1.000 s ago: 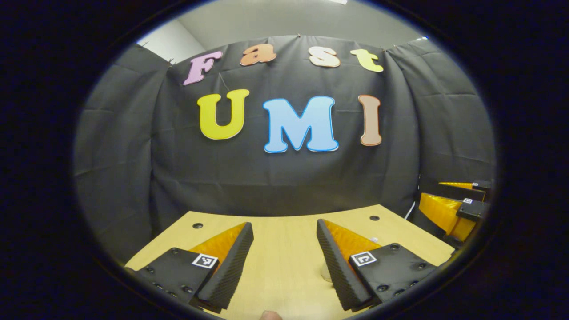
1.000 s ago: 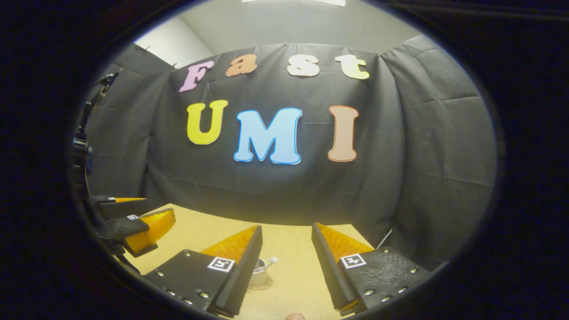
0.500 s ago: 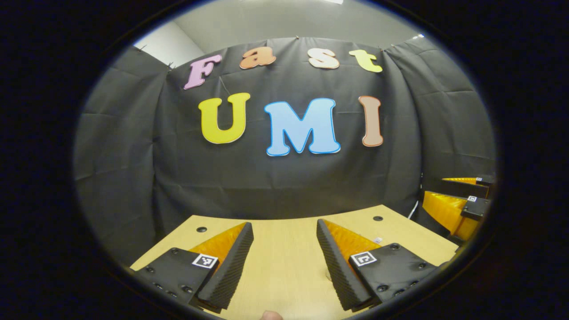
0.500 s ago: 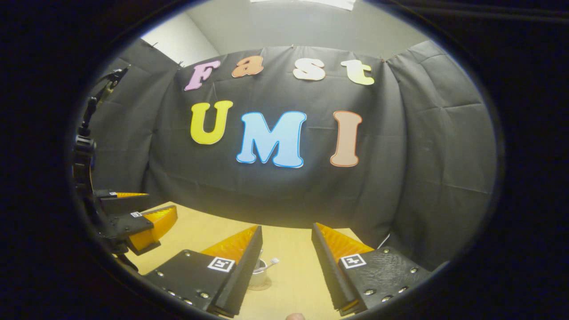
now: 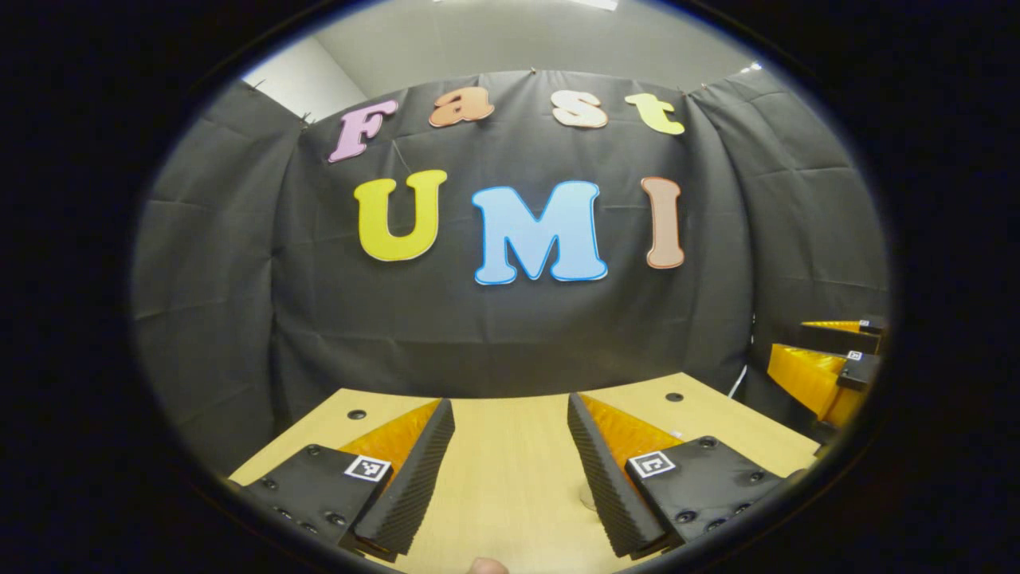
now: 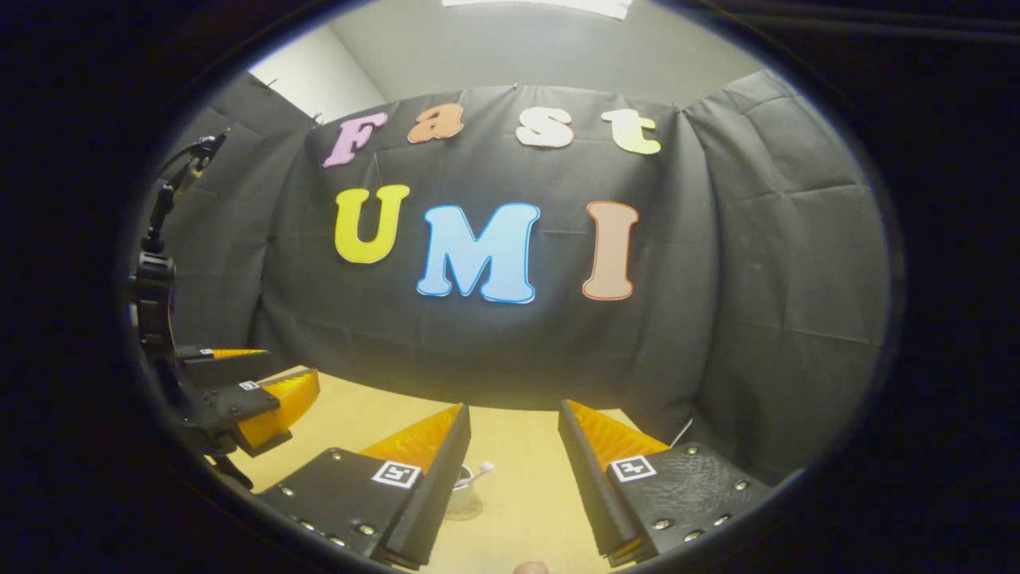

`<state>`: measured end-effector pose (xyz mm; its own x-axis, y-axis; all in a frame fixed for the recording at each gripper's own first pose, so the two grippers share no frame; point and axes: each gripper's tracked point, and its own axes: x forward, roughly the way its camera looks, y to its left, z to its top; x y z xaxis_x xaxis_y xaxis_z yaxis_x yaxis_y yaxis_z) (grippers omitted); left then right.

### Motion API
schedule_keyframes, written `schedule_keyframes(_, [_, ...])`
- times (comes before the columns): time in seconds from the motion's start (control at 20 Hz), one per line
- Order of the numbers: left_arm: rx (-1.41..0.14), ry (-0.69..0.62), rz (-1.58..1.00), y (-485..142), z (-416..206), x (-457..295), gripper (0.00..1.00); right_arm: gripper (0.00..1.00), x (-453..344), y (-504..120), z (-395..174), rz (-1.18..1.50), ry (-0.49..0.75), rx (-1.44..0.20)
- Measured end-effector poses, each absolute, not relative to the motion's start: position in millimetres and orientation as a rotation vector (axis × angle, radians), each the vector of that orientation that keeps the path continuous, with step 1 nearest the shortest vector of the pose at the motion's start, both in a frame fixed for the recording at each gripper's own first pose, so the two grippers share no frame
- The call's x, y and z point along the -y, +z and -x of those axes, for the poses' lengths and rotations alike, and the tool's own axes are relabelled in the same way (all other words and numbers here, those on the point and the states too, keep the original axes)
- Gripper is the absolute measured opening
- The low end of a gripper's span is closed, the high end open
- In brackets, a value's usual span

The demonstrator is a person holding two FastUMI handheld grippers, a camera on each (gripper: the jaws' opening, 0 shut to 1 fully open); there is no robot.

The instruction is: Put the toothbrush and toothpaste on the desktop into the cup, then pick up the cup and place it on the coaster on the desktop.

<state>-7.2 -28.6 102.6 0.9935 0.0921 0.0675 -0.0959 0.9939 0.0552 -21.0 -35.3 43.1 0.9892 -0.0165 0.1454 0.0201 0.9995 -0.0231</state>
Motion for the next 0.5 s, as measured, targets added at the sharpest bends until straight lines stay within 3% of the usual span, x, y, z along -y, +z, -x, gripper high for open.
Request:
schedule_keyframes(0.05, [0.065, 0.093, -0.057, 102.5, 7.0, 29.0, 0.93, 0.67, 34.1, 43.1, 22.0, 0.024, -0.003, 0.146])
schedule_keyframes(0.15, [0.061, 0.092, -0.056, 100.8, 6.2, 30.9, 0.92, 0.77, 28.3, 40.2, 22.2, 0.014, 0.013, 0.139])
schedule_keyframes(0.5, [0.069, 0.101, -0.063, 100.5, 8.3, 31.1, 0.93, 0.77, 33.2, 41.5, 20.0, -0.009, 0.008, 0.134])
